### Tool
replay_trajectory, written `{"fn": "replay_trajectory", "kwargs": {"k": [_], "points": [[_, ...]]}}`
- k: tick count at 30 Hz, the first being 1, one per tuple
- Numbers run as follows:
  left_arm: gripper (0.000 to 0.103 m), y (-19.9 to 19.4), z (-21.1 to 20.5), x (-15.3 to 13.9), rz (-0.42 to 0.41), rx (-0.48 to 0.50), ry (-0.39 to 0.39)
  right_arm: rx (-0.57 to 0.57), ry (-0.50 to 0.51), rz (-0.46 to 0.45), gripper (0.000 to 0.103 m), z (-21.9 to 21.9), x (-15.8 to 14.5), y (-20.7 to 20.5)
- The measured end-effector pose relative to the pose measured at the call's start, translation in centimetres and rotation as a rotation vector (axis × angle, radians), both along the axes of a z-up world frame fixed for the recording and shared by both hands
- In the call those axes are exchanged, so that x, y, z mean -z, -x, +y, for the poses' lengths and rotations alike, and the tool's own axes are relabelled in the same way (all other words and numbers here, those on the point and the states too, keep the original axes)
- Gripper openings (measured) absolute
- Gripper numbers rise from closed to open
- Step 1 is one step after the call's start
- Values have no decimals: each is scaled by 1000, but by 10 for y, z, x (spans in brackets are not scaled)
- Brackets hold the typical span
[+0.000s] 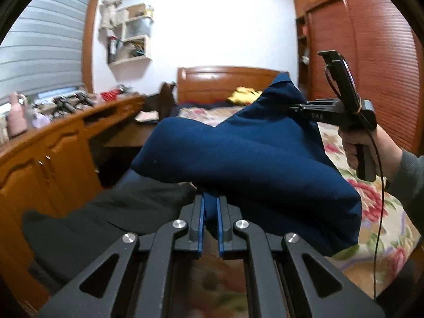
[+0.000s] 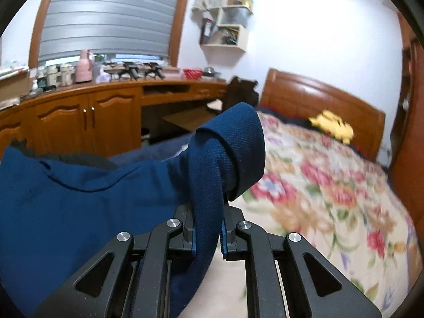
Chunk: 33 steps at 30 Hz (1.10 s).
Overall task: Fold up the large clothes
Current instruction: 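Lift the bundle with both tools and carry it toward the desk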
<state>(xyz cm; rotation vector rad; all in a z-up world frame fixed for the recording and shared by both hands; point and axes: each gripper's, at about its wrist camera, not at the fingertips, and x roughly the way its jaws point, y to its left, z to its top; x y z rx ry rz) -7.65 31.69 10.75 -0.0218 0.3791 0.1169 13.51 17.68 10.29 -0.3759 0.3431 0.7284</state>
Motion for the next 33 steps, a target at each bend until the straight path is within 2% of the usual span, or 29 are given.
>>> {"fn": "replay_trajectory", "kwargs": {"k": [4,7,9,12,15,16,18,19,21,24,26,30,33], "points": [[6,7,44,-23,-18,-101,-56,-9,-11,-48,10,48,-34,5],[6,18,86,-23,-7,-181,-64,-37,-41,-55,10,88,-51,10],[6,27,105,-16,4,-227,-70,-65,-50,-55,10,114,-48,15],[6,38,134,15,75,-302,-49,-116,-67,-34,10,148,-32,29],[7,49,154,67,178,-363,14,-142,-28,35,14,189,10,38],[7,54,155,82,197,-380,18,-147,7,74,15,200,28,38],[9,62,153,93,186,-386,32,-132,144,151,25,227,76,41],[9,67,153,94,173,-385,47,-124,181,154,30,231,89,44],[11,76,157,91,155,-382,80,-130,211,140,54,230,109,56],[11,86,153,76,126,-384,72,-156,158,163,65,213,103,64],[13,90,154,61,97,-384,64,-169,115,162,68,200,92,70],[31,89,142,33,49,-377,32,-208,40,167,69,173,69,83],[37,83,137,20,37,-355,34,-237,0,189,69,155,60,96]]}}
